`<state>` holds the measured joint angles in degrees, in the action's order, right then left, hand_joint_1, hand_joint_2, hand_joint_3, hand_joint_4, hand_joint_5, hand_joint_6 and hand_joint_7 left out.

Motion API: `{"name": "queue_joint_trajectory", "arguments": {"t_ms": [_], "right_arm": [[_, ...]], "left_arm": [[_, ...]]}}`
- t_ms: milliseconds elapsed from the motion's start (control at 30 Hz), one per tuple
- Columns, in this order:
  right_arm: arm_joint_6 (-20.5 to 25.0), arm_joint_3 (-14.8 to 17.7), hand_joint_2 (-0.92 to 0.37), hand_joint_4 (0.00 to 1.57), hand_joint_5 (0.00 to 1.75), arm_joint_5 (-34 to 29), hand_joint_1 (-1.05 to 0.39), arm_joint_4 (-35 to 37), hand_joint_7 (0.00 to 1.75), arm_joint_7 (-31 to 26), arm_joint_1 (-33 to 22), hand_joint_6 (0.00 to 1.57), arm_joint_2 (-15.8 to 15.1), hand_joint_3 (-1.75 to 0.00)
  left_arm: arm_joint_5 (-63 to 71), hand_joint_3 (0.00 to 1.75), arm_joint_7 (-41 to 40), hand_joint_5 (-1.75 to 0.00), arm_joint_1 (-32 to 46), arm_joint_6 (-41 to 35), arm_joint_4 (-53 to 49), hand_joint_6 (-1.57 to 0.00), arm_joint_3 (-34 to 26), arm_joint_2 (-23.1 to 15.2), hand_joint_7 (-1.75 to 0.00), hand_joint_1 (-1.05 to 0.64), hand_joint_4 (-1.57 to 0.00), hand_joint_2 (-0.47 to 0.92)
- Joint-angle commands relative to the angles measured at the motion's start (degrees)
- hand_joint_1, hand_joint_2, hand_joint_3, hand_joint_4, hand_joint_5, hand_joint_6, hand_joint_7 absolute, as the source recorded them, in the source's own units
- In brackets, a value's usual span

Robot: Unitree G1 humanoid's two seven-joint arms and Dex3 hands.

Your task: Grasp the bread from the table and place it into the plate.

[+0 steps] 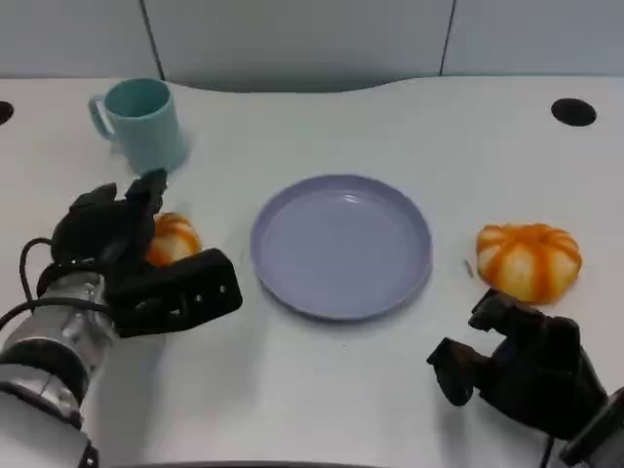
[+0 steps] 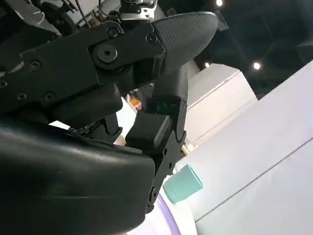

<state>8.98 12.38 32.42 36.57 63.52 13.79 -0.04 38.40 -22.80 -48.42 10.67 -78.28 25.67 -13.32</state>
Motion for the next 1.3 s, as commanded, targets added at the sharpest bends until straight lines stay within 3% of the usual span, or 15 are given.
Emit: {"name": "queue_joint_trajectory", "arguments": {"t_ms": [33,67,233,367,467,500,533,600,667,733,900,967,1167,1200,1300], "right_arm": [[-1.0,0.3,-0.92,0.91,1.44,0.8,-0.71,-1.2,0.68,0.5,-1.1,0.96,0.3,-0.08],[-1.4,0.3,-0.92,0.91,1.46,0.7,-0.71,-1.2,0.69,0.8,-1.2,0.95,0.4,-0.11],[-0.8,0.3,-0.92,0.88,1.45,0.8,-0.69,-1.1,0.68,0.8,-1.8,0.94,0.4,-0.10],[0.0,0.3,-0.92,0.88,1.41,1.1,-0.68,-1.3,0.67,0.7,-2.0,0.93,0.3,-0.10],[0.5,0.1,-0.92,0.89,1.40,1.0,-0.68,-3.4,0.67,-1.0,-3.1,0.94,0.5,-0.09],[0.3,0.0,-0.92,0.89,1.39,0.9,-0.69,-3.2,0.67,-0.7,-3.1,0.94,0.5,-0.09],[0.0,0.1,-0.92,0.89,1.39,1.0,-0.69,-2.7,0.67,-0.4,-2.9,0.94,0.5,-0.10],[0.1,0.2,-0.92,0.89,1.38,1.1,-0.69,-2.3,0.66,-0.2,-2.7,0.94,0.6,-0.10],[0.7,0.1,-0.92,0.91,1.38,1.2,-0.70,-2.6,0.66,-0.6,-2.7,0.94,0.6,-0.07],[0.9,0.0,-0.92,0.91,1.38,1.2,-0.70,-2.8,0.66,-0.6,-2.7,0.95,0.6,-0.07],[1.2,0.2,-0.92,0.91,1.38,1.1,-0.70,-2.3,0.66,-1.1,-2.0,0.95,0.4,-0.06],[1.2,0.3,-0.92,0.91,1.38,1.1,-0.69,-2.4,0.66,-1.3,-1.9,0.95,0.5,-0.06],[-0.9,0.4,-0.92,0.89,1.40,0.8,-0.69,-0.8,0.67,-0.4,-1.1,0.93,0.4,-0.11],[-0.9,0.4,-0.92,0.89,1.40,0.8,-0.69,-0.9,0.68,-0.5,-1.0,0.93,0.4,-0.11],[-0.9,0.4,-0.92,0.90,1.40,0.8,-0.69,-0.5,0.69,-0.9,-0.6,0.93,0.5,-0.11]], "left_arm": [[-0.4,0.05,-2.3,-0.06,1.4,-1.3,-0.3,-0.10,-0.4,1.2,-0.03,-0.74,-0.19,0.88],[-0.2,0.02,-3.5,-0.08,1.8,-1.3,-0.3,-0.14,-0.3,1.4,-0.03,-0.63,-0.27,0.86],[1.8,0.00,-6.8,-0.10,3.1,-2.8,-0.7,-0.25,1.7,2.7,-0.03,-0.43,-0.45,0.87],[3.0,0.04,-9.5,-0.32,3.7,-3.4,-0.8,-0.63,3.0,3.3,-0.06,-0.27,-0.87,0.92],[3.4,0.02,-10.4,-0.50,3.9,-3.2,-0.9,-0.84,3.3,3.4,-0.06,-0.25,-0.94,0.92],[3.3,0.04,-10.2,-0.99,3.9,-2.8,-0.9,-0.79,3.2,3.3,-0.53,-0.25,-0.78,0.92],[3.1,0.04,-9.9,-1.16,3.9,-2.2,-0.8,-0.72,3.1,3.0,-0.84,-0.26,-0.73,0.92],[3.0,0.04,-10.5,-1.19,4.1,-0.9,-0.7,-0.73,3.0,2.4,-0.93,-0.29,-0.72,0.92],[3.0,0.04,-11.6,-1.39,4.2,-0.2,-0.7,-0.57,3.0,1.9,-1.36,-0.26,-0.67,0.92],[2.9,0.04,-12.1,-1.45,4.2,0.7,-0.6,-0.52,2.8,1.4,-1.47,-0.24,-0.64,0.92],[2.9,0.02,-12.8,-0.97,3.8,2.6,-0.5,-0.79,2.7,0.1,-0.69,-0.29,-0.75,0.92],[1.9,0.03,-13.7,-0.91,3.7,4.5,-0.2,-0.83,1.6,-0.3,-0.57,-0.29,-0.76,0.92],[0.3,0.02,-18.8,-1.09,2.1,11.9,0.9,-0.82,-0.8,-2.0,-0.53,-0.29,-0.70,0.92],[0.1,0.02,-20.0,-1.05,1.6,12.8,1.2,-0.82,-1.1,-2.2,-0.49,-0.29,-0.70,0.92],[-0.6,0.00,-22.6,-0.66,0.1,16.2,2.0,-0.96,-2.0,-2.6,-0.14,-0.28,-0.88,0.90]]}}
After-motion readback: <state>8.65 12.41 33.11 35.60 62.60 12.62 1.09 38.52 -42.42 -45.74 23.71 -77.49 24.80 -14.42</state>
